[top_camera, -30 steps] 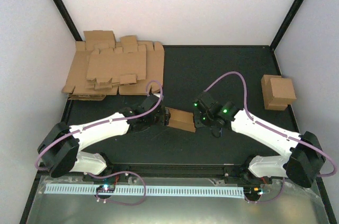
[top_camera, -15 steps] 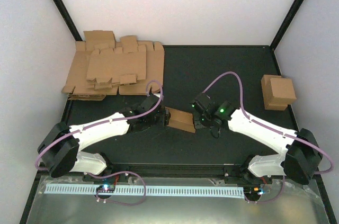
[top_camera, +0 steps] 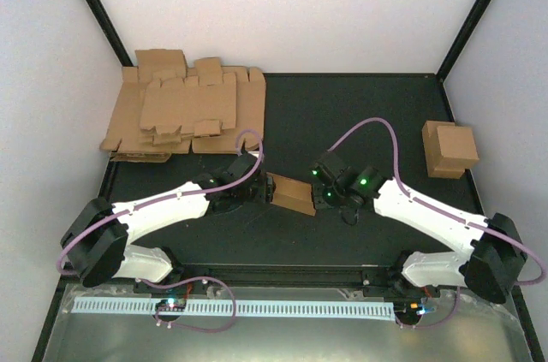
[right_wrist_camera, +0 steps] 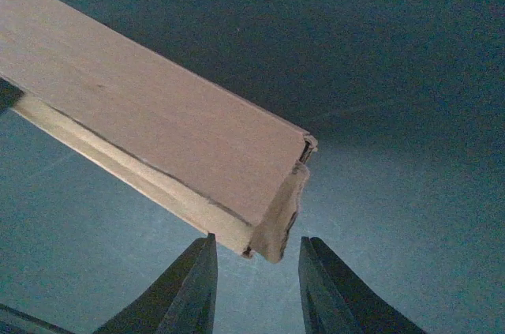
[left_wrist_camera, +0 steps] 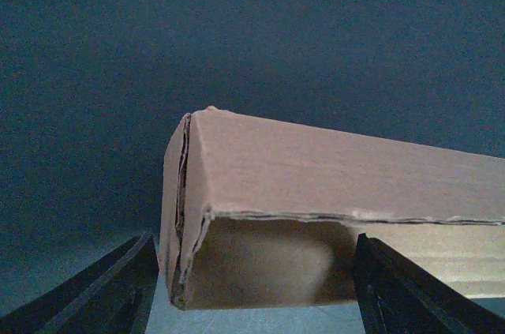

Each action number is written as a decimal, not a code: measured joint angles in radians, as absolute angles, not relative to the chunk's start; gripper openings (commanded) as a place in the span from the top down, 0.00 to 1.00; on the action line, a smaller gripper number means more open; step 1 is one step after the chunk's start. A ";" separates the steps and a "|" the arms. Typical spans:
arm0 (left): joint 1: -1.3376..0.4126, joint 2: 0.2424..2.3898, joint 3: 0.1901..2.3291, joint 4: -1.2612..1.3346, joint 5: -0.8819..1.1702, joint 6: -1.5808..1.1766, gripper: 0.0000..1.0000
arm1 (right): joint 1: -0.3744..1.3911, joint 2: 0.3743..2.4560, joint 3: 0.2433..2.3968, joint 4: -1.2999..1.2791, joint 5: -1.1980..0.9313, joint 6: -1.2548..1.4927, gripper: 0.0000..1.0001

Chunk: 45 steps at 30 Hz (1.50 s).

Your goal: Fold the paper box

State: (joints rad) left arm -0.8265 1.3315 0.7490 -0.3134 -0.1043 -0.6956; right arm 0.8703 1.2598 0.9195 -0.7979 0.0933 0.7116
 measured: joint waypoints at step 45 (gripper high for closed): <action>-0.853 1.127 0.638 -0.337 -0.045 -0.915 0.01 | 0.815 1.205 0.835 -0.556 0.146 0.558 0.53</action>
